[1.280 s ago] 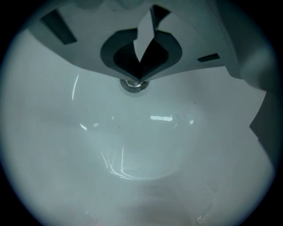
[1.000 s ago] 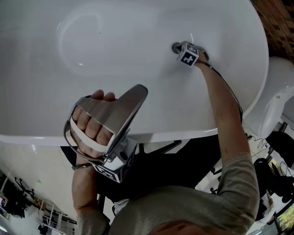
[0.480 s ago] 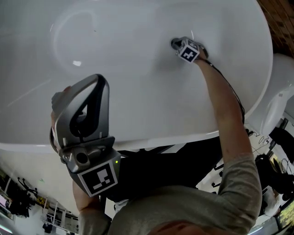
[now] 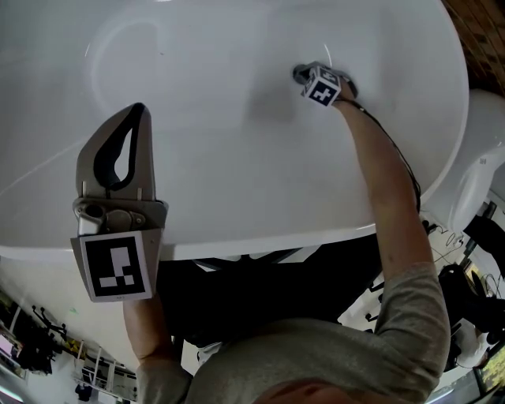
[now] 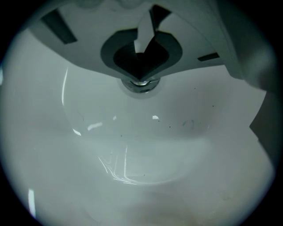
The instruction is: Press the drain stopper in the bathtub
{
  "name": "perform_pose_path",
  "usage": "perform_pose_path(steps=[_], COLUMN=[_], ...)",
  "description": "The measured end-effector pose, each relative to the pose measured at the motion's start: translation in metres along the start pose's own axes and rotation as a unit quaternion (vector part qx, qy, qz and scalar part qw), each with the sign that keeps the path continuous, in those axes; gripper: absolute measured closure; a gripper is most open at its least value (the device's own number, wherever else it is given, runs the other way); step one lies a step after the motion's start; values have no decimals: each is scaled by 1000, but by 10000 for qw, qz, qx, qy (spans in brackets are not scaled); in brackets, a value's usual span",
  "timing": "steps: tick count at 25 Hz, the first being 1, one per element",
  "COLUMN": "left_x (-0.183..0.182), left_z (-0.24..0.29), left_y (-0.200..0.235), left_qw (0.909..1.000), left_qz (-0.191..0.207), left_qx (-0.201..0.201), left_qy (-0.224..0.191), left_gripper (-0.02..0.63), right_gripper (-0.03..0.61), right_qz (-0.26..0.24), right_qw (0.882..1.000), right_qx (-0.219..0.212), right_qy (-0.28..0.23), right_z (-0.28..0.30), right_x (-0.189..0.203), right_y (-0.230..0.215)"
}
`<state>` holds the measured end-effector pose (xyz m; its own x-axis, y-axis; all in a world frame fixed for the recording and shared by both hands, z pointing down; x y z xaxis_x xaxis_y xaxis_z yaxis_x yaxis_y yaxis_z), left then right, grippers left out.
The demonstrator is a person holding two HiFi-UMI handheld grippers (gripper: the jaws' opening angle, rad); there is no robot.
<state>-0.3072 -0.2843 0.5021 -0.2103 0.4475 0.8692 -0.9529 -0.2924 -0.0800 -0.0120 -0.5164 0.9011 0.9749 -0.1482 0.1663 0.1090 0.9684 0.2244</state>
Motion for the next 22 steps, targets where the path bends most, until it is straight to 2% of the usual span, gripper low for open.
perform_pose_path(steps=[2, 6, 8, 10, 13, 18, 22], left_x=[1, 6, 10, 12, 14, 14, 18], left_z=[0, -1, -4, -6, -4, 9, 15], left_y=[1, 3, 6, 8, 8, 11, 6], left_qw=[10000, 10000, 9999, 9998, 9997, 9998, 9999], left_qz=[26, 4, -34, -88, -171, -112, -123], left_qx=[5, -2, -26, -56, -106, -115, -33], left_qy=[7, 68, 132, 188, 118, -108, 46], left_gripper=[612, 611, 611, 611, 612, 612, 612], right_gripper=[571, 577, 578, 578, 578, 578, 578], right_qz=[71, 563, 325, -7, -215, -227, -381], right_qw=[10000, 9978, 9980, 9985, 9983, 9941, 9941], right_qx=[3, -182, -172, -114, -138, -936, -1006], right_qy=[24, 291, 518, 529, 525, 490, 145], right_z=[-1, -15, -27, -44, -73, -133, -183], right_x=[-2, -3, -4, -7, -8, -12, -12], right_y=[-2, -13, -10, -6, -2, 11, 36])
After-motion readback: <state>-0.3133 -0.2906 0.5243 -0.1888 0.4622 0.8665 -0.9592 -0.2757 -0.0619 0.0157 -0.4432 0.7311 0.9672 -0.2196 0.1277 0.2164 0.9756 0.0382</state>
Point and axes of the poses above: the fingertips, and each gripper's own axes: z forward along the fingers, y to its left, x out of its underside, the point moved 9 cm from there along -z, backward along the fingers, and after that the axes turned 9 degrees about x, right-handed, at the moved point
